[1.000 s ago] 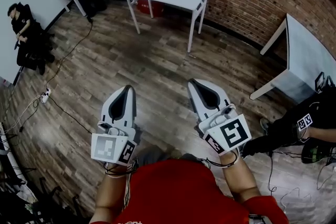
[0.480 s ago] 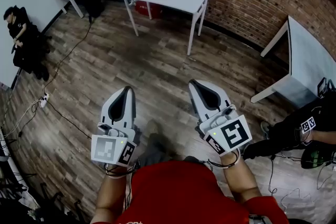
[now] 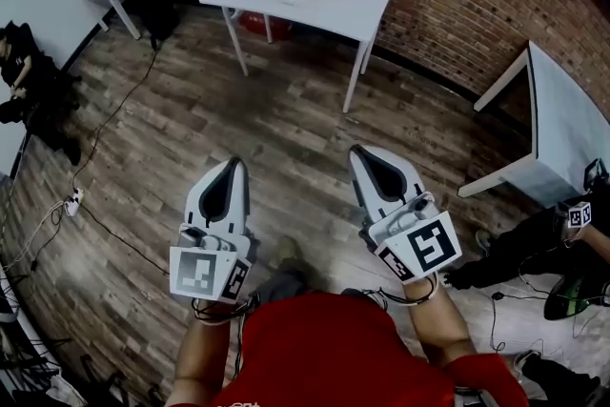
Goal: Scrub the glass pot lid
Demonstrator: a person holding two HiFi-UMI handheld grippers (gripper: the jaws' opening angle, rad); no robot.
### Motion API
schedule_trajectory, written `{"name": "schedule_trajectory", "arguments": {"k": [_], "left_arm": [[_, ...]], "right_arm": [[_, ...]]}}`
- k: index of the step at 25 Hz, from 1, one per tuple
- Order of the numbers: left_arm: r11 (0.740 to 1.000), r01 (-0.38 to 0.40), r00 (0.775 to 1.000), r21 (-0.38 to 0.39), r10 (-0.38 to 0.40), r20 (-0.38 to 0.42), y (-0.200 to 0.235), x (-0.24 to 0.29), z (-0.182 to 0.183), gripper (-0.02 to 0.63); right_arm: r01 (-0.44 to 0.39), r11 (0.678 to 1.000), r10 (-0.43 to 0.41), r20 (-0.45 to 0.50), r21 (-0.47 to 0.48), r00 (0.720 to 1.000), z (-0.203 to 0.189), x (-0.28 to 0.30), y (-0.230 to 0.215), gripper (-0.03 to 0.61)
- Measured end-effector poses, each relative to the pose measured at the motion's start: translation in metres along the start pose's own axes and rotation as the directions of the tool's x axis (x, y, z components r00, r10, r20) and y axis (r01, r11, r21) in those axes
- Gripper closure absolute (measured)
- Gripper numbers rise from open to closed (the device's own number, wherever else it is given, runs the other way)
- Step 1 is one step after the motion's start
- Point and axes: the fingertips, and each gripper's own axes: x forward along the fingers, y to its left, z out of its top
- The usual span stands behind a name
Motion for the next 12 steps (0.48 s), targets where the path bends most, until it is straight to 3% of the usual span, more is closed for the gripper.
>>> {"name": "schedule_trajectory", "arguments": {"k": [4, 12], "left_arm": [[1.0, 0.021, 1.0, -0.002, -0.021, 0.009, 0.036, 0.011, -0.017, 0.597], [0.999, 0.044, 0.999, -0.013, -0.043, 0.022, 0.112, 0.056, -0.013, 0.597]], "right_arm": [[0.017, 1.0, -0.017, 0.0, -0.02, 1.0, -0.011, 0.034, 0.006, 0.549], [0.03, 0.998, -0.031, -0.009, -0.054, 0.999, -0.008, 0.12, 0.001, 0.549]]}}
